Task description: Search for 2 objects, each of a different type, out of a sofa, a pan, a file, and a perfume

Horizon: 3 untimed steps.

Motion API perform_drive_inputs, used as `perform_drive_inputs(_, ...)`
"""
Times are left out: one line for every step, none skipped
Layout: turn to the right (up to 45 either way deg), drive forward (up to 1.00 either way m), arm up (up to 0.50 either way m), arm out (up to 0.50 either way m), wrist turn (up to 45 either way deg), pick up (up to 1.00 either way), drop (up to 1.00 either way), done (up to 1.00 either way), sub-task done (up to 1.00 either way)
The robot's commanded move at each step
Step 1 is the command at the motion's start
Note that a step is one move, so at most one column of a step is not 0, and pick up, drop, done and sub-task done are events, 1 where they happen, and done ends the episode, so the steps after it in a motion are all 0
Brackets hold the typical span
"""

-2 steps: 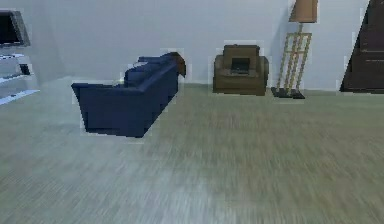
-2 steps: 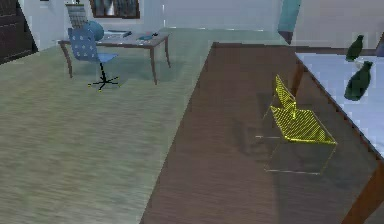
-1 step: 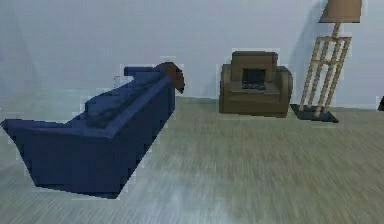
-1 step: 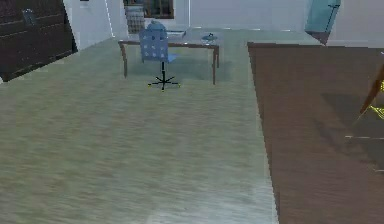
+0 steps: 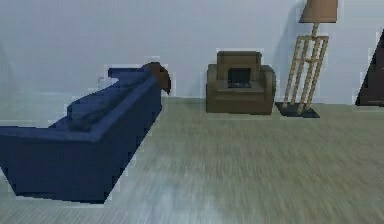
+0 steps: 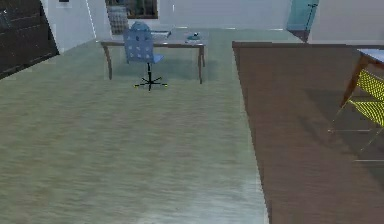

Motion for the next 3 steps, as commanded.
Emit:
perform_drive_inputs(0.0,0.65,0.00,0.00,0.0,0.00,0.00,0.00,0.00)
perform_drive_inputs(-30.0,0.00,0.00,0.00,0.0,0.00,0.00,0.00,0.00)
perform_drive_inputs(0.0,0.00,0.00,0.00,0.0,0.00,0.00,1.00,0.00)
